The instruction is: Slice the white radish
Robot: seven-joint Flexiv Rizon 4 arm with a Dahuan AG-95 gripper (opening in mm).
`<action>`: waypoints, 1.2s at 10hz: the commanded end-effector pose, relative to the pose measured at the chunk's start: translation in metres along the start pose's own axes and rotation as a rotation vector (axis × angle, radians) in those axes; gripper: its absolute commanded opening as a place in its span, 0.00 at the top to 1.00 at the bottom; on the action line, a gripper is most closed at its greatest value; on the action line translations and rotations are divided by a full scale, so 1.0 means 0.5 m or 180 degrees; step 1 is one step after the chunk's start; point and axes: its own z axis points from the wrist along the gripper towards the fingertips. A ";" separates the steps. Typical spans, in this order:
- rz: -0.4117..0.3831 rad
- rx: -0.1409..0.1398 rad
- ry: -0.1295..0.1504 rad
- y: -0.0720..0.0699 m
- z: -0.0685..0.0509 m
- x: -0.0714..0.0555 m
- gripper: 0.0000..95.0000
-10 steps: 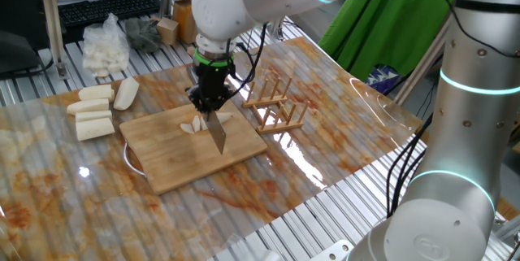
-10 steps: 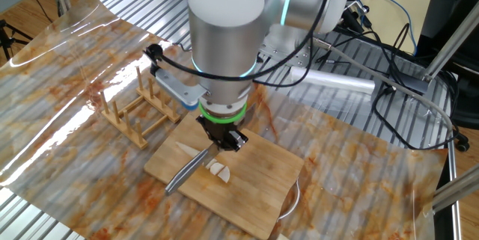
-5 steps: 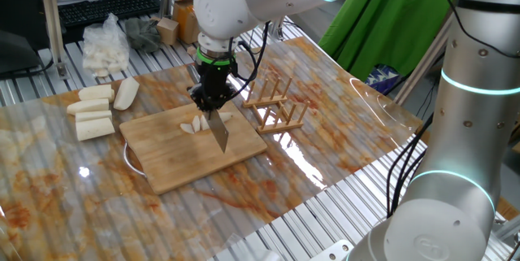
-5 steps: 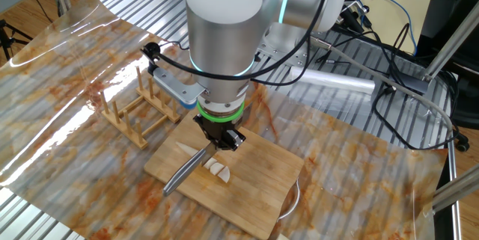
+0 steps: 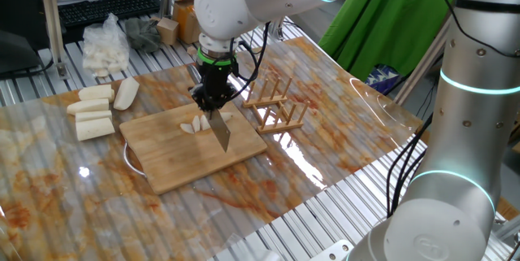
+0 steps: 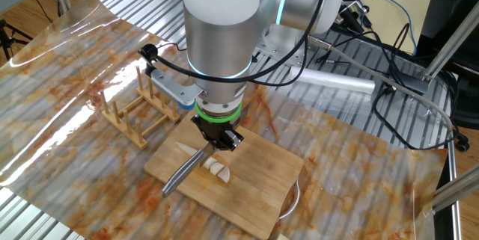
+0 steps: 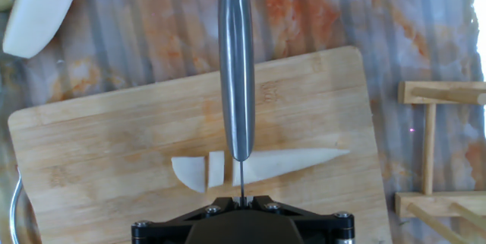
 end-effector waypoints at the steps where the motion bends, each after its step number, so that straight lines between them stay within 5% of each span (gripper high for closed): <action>1: -0.0018 -0.0003 -0.0010 -0.005 0.005 -0.001 1.00; 5: -0.0022 -0.0044 -0.0010 -0.007 0.025 -0.002 1.00; 8: -0.0003 -0.0071 -0.0052 0.001 0.072 -0.008 1.00; 12: 0.0043 -0.0083 -0.0054 0.001 0.074 -0.006 1.00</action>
